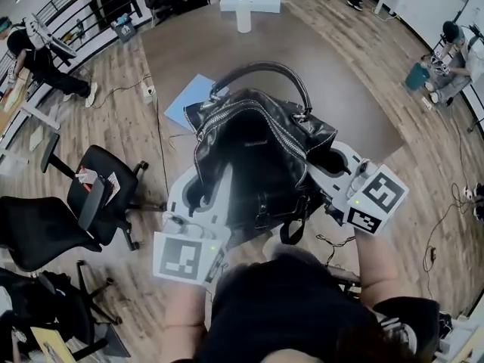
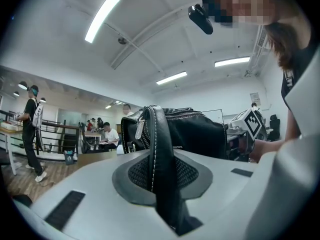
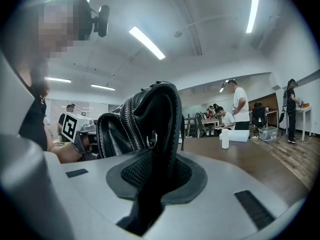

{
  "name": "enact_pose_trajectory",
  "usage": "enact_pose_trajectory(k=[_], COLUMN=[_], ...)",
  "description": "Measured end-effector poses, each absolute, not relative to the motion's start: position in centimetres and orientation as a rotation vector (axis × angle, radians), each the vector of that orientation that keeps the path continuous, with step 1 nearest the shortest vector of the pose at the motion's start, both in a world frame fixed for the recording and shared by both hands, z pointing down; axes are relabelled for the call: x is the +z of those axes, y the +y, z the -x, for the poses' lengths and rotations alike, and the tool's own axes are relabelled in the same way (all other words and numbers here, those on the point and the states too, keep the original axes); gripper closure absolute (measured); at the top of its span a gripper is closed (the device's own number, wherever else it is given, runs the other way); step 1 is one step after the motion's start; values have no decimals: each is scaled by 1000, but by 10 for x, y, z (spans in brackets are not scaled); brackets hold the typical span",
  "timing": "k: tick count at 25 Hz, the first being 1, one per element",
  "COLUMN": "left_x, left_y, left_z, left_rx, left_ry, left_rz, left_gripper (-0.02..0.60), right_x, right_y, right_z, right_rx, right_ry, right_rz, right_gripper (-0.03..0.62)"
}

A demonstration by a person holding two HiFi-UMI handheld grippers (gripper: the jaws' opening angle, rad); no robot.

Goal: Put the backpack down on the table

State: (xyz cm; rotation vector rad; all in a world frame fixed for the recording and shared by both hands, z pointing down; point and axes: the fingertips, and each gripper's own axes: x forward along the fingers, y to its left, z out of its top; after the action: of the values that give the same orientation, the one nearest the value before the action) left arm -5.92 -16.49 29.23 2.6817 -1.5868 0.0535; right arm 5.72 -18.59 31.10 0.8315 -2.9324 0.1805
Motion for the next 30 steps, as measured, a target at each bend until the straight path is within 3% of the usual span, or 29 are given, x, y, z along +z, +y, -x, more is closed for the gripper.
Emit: enact_pose_trajectory(k=[30], left_x=[351], left_y=[-371], left_z=[26], left_rx=[106], left_ry=[-1765], left_rz=[-2553], left_gripper=[497], right_x=[370], right_y=[-407], right_z=[-91], right_rx=[230], right_ry=[-2943], right_rz=[-715], right_gripper=[510])
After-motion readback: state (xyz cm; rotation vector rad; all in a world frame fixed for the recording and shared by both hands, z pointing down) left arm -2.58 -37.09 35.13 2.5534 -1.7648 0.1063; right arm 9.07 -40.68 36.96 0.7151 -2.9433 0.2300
